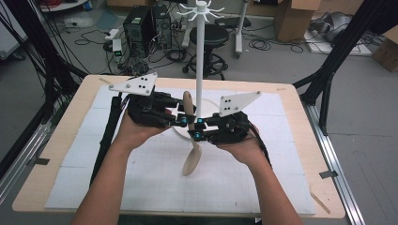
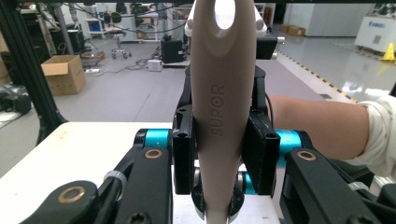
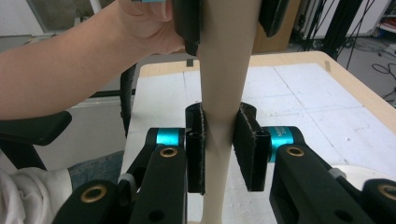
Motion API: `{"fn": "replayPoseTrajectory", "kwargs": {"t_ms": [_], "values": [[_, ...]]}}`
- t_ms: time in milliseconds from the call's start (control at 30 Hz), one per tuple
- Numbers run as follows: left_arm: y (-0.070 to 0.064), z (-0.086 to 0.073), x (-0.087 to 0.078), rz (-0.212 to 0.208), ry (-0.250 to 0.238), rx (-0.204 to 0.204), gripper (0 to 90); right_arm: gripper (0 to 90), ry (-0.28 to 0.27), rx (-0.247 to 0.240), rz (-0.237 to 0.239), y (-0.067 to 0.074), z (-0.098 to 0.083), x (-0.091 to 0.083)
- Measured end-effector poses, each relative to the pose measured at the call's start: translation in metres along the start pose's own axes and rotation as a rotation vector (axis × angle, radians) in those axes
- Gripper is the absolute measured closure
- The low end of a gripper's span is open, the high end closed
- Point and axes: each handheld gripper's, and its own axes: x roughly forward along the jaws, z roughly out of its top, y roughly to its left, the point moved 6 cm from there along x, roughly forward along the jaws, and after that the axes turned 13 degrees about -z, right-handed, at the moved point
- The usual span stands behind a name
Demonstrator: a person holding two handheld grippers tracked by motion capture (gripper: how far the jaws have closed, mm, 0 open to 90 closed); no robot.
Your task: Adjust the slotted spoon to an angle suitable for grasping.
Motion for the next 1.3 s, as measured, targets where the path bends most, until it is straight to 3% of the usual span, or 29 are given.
{"fn": "replayPoseTrajectory", "kwargs": {"t_ms": [267, 467, 833, 1067, 1300], "values": [[-0.003, 0.003, 0.002, 0.023, 0.006, 0.028, 68.2, 73.4, -0.019, 0.007, 0.001, -0.001, 0.001, -0.002], [-0.005, 0.003, 0.005, 0.060, 0.067, 0.053, 68.2, 63.6, -0.040, 0.034, -0.009, -0.001, 0.003, -0.005], [-0.005, 0.008, -0.009, 0.110, 0.058, 0.041, 68.3, 58.4, -0.073, 0.044, -0.042, -0.004, 0.003, -0.024], [-0.002, 0.011, -0.022, 0.159, 0.056, -0.002, 68.2, 56.2, -0.078, 0.054, -0.081, -0.008, 0.000, -0.039], [-0.002, 0.012, -0.033, 0.166, 0.042, -0.018, 68.2, 54.9, -0.083, 0.060, -0.119, -0.012, -0.004, -0.056]]}}
